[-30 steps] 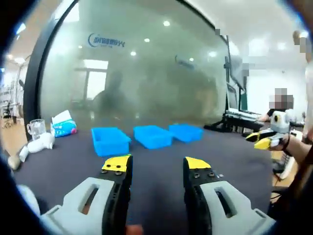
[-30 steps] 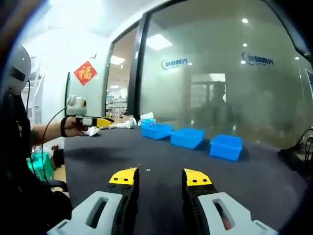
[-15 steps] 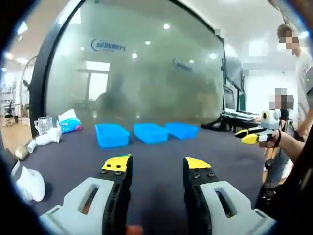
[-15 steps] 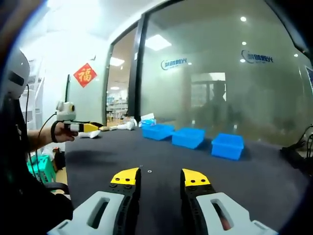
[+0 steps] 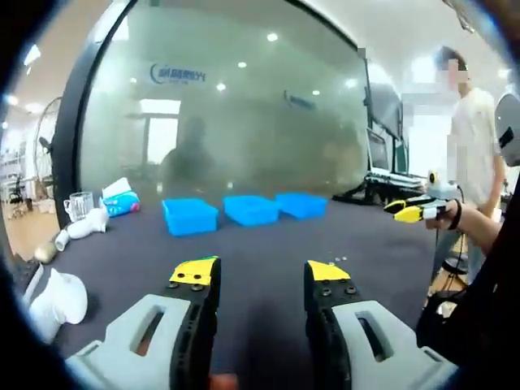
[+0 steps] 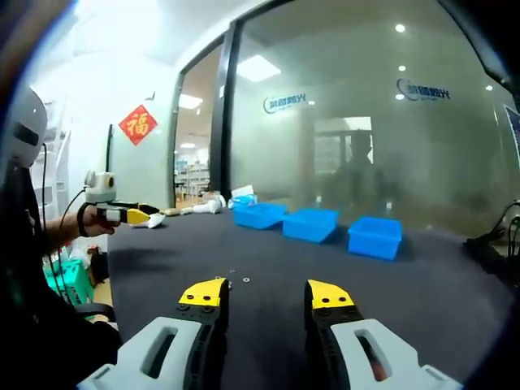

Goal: Sort the screws, nuts, and washers into the corresponding bins

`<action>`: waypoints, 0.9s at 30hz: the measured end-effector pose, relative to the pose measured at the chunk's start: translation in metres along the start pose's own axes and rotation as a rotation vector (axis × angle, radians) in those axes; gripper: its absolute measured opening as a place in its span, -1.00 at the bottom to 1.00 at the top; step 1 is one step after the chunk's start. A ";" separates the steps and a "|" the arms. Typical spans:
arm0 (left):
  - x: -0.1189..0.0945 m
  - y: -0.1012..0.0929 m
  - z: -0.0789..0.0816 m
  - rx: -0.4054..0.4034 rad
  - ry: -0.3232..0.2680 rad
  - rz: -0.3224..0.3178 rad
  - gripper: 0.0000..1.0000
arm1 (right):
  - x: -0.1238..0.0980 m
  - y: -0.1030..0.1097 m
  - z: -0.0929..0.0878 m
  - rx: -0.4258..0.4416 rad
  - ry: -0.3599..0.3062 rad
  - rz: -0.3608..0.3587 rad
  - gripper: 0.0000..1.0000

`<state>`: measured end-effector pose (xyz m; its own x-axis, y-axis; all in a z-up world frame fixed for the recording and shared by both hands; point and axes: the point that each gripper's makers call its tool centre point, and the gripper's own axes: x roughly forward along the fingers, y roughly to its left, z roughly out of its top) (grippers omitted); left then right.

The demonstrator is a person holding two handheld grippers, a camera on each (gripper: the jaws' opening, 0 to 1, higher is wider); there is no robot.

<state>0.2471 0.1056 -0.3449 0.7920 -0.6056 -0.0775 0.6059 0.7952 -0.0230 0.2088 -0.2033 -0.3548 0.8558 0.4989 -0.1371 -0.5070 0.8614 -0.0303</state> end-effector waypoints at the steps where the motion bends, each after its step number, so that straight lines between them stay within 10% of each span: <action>1: 0.000 0.000 0.000 0.004 0.001 -0.002 -0.20 | 0.000 0.000 -0.001 0.006 0.002 0.001 -0.36; 27: 0.008 -0.024 0.001 0.115 0.188 -0.250 -0.20 | -0.013 0.000 -0.021 -0.028 0.070 0.036 -0.36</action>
<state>0.2386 0.0814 -0.3436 0.5967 -0.7570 -0.2663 0.7925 0.6081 0.0470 0.1958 -0.2116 -0.3743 0.8279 0.5210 -0.2078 -0.5411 0.8394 -0.0515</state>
